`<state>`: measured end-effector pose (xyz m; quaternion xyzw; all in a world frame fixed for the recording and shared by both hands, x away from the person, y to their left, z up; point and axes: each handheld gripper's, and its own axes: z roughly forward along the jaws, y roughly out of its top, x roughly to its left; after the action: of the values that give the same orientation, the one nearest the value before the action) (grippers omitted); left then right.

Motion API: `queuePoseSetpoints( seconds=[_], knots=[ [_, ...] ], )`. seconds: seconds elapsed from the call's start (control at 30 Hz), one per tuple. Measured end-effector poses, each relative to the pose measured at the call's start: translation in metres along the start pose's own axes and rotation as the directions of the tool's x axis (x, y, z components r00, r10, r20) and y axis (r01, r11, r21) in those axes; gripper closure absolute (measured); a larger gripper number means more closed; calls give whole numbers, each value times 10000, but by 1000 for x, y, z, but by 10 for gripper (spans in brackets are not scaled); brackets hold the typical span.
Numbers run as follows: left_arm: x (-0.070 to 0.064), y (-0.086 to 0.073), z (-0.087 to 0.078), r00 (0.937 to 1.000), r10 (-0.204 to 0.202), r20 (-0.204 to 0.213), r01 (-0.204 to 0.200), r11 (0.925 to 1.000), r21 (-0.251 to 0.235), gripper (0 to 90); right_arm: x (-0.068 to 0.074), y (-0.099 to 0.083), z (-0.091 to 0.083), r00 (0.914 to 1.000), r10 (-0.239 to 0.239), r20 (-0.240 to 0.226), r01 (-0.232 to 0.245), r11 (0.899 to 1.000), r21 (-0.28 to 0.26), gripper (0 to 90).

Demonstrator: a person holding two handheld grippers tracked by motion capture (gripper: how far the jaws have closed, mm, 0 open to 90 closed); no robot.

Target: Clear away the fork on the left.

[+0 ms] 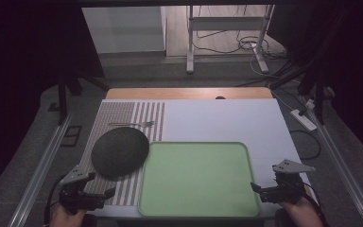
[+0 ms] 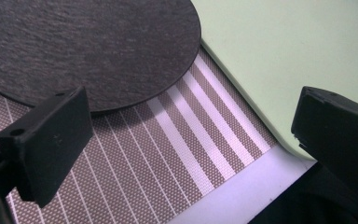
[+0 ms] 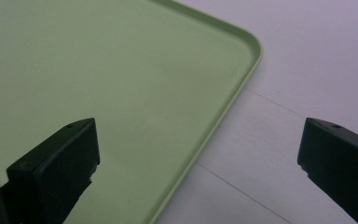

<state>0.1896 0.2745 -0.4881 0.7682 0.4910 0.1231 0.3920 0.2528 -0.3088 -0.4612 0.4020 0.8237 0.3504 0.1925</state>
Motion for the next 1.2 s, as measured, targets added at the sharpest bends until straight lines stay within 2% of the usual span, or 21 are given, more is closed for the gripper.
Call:
queuePoseSetpoints(
  seconds=[0.4,0.57,1.2],
  knots=[
    [-2,5,4,9996,274,-37,-274,9996,-57,0,0,0,0,10000,8,-27,-8,10000,-51,0],
    [-1,10,7,9985,547,-89,-548,9984,-104,0,0,0,0,10000,-16,-39,16,10000,-3,0],
    [11,18,21,9982,465,383,-466,9989,30,0,-1,0,0,9999,89,-139,-90,10000,-37,0]
  ],
)
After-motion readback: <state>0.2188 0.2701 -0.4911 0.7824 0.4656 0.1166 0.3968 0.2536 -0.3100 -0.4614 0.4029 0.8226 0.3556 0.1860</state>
